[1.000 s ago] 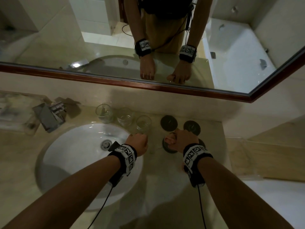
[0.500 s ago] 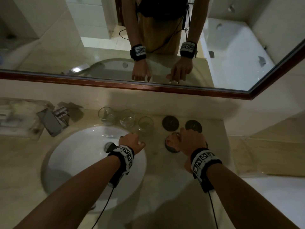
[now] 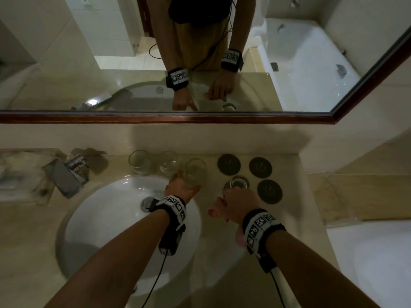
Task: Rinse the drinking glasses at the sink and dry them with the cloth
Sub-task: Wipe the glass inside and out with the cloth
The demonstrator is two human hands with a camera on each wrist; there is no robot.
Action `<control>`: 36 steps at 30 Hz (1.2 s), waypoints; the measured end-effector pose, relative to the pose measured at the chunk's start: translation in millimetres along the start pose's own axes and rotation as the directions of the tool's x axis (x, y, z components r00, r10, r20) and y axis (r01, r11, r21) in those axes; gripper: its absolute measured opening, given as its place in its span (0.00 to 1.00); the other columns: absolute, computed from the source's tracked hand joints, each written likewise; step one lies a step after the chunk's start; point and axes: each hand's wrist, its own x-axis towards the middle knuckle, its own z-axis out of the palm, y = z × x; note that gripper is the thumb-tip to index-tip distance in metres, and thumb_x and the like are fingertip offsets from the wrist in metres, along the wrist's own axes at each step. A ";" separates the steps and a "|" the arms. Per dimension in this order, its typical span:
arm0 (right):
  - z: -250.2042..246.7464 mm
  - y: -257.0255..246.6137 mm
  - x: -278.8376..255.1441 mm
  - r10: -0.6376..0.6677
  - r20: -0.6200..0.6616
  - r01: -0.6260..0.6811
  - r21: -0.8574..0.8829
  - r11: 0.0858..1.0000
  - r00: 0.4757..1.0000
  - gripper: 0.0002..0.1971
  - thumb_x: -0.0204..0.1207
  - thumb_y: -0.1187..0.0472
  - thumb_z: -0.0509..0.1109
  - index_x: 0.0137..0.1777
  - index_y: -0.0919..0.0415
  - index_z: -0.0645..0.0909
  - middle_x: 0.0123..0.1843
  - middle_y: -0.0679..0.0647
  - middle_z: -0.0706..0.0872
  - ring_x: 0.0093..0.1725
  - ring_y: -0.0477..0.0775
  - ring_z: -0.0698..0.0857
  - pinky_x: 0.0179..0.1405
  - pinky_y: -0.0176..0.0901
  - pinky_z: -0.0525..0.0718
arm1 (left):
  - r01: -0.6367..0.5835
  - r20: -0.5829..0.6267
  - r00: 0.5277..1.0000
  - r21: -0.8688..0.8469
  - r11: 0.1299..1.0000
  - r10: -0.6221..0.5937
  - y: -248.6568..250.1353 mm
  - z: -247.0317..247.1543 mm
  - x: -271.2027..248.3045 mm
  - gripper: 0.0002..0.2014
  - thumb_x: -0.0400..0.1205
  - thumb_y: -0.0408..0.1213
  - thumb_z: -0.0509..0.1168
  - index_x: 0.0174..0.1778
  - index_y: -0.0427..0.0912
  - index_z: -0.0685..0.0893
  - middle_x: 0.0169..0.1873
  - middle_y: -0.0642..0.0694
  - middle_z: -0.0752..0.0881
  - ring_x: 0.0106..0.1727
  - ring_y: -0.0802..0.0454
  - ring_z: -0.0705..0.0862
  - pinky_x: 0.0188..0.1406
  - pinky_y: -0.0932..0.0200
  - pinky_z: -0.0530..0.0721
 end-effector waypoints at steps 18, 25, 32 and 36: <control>5.7 10.9 8.3 0.012 -0.102 -0.009 0.029 1.000 0.995 0.25 0.78 0.36 0.52 0.51 0.55 0.80 0.46 0.54 0.85 0.46 0.58 0.86 0.44 0.48 0.82 | 0.090 -0.021 0.992 -0.576 0.813 -0.124 12.0 28.8 25.0 0.45 0.62 0.39 0.83 0.74 0.45 0.69 0.68 0.44 0.78 0.67 0.42 0.78 0.67 0.44 0.80; 0.2 11.0 8.1 0.012 -0.106 -0.007 0.046 0.999 0.994 0.22 0.80 0.38 0.54 0.51 0.55 0.80 0.48 0.53 0.84 0.47 0.56 0.84 0.42 0.47 0.77 | -0.017 -0.062 0.998 -0.599 0.800 -0.025 6.8 20.8 0.4 0.38 0.65 0.30 0.82 0.70 0.38 0.73 0.65 0.41 0.80 0.62 0.44 0.81 0.53 0.63 0.83; -7.9 9.7 5.9 0.013 -0.163 0.008 0.128 0.992 0.986 0.25 0.75 0.30 0.56 0.41 0.53 0.75 0.42 0.48 0.78 0.42 0.52 0.81 0.39 0.45 0.77 | -0.236 -0.090 0.972 -0.353 0.905 0.218 -4.5 -4.3 -24.6 0.38 0.64 0.41 0.83 0.69 0.42 0.75 0.50 0.49 0.79 0.51 0.51 0.77 0.50 0.60 0.77; -11.0 8.6 7.9 -0.072 -0.171 0.097 0.145 0.985 0.983 0.28 0.75 0.28 0.50 0.51 0.52 0.76 0.57 0.49 0.73 0.45 0.53 0.81 0.44 0.47 0.83 | -0.256 -0.020 0.965 -0.261 0.931 0.260 -14.4 -16.9 -37.7 0.42 0.63 0.48 0.82 0.72 0.47 0.72 0.56 0.49 0.78 0.58 0.51 0.75 0.59 0.56 0.77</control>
